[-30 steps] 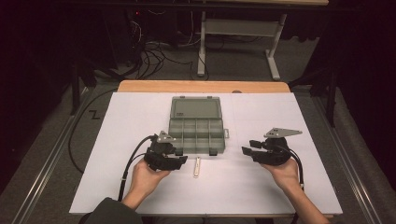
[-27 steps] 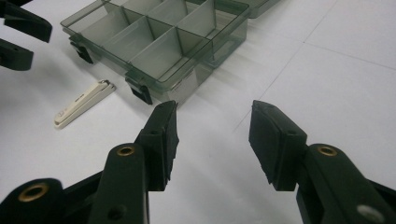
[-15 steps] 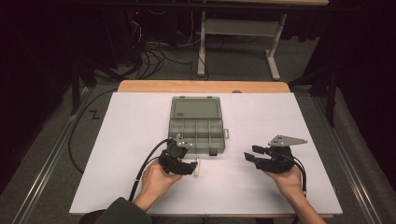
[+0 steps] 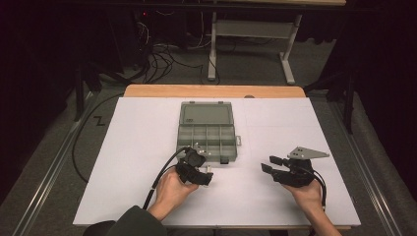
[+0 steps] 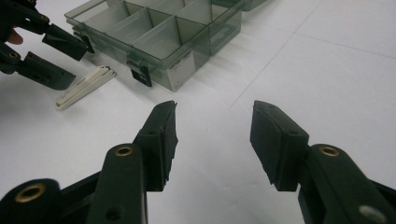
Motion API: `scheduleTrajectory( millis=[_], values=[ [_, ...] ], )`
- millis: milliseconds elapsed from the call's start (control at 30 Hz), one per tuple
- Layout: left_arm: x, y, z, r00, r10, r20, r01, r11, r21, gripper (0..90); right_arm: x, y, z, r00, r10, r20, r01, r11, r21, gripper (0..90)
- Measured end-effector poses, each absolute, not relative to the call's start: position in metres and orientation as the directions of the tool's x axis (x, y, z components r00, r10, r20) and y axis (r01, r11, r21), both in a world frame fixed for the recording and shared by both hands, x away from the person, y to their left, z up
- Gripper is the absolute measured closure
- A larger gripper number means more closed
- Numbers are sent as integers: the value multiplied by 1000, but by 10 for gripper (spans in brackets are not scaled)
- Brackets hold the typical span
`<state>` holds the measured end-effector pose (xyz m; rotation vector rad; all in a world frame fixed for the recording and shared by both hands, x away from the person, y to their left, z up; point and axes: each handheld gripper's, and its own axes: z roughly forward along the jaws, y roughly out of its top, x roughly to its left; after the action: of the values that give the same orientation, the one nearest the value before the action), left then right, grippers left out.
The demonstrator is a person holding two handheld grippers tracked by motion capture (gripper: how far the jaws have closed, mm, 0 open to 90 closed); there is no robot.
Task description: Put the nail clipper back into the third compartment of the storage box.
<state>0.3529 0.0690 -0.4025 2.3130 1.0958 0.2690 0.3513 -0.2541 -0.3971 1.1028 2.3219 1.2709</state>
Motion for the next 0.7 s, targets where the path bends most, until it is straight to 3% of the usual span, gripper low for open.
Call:
scheduleTrajectory(
  millis=[700],
  values=[
    [360, 57, -408, 648, 761, -41, 662, -536, 523, 464, 341, -263, -399, -670, 734, 110, 471, 306, 827, 510]
  ],
)
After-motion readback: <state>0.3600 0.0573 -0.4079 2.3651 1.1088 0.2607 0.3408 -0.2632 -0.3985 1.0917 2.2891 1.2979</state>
